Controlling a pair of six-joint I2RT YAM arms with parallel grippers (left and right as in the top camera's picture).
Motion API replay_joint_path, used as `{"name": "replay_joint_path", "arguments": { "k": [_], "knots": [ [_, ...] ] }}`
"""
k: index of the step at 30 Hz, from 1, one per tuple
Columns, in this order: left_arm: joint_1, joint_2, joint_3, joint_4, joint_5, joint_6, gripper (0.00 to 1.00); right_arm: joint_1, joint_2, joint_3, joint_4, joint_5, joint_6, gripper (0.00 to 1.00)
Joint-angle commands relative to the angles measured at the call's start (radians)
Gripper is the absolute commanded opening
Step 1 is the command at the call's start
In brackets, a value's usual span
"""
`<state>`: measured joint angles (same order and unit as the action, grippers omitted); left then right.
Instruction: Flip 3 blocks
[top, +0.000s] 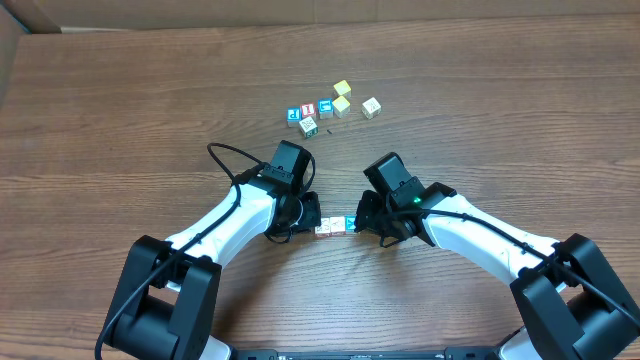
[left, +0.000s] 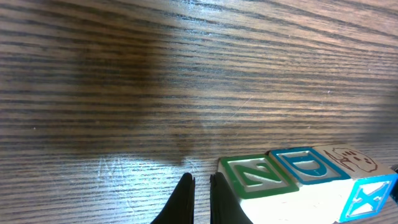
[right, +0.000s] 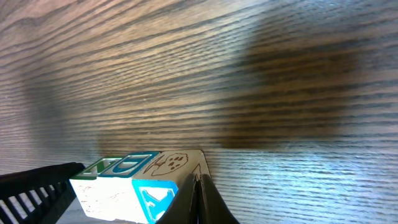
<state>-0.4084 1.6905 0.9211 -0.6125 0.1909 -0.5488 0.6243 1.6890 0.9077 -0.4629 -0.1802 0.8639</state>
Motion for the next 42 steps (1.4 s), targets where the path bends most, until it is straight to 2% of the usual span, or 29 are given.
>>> {"name": "replay_joint_path", "arguments": {
  "k": [1, 10, 19, 42],
  "knots": [
    [-0.005, 0.006, -0.008, 0.0, 0.012, -0.01, 0.04, 0.005, 0.008, -0.005, 0.005, -0.016, 0.005, 0.04],
    [-0.003, 0.006, -0.008, -0.004, -0.046, -0.009, 0.04, 0.005, 0.008, -0.005, -0.007, 0.001, 0.005, 0.04],
    [-0.005, 0.006, -0.008, -0.045, 0.03, -0.02, 0.04, 0.005, 0.008, -0.005, -0.024, 0.006, 0.005, 0.04],
    [-0.005, 0.006, -0.008, 0.018, 0.027, -0.035, 0.04, 0.005, 0.008, -0.005, -0.024, -0.043, 0.058, 0.04]
  ]
}}
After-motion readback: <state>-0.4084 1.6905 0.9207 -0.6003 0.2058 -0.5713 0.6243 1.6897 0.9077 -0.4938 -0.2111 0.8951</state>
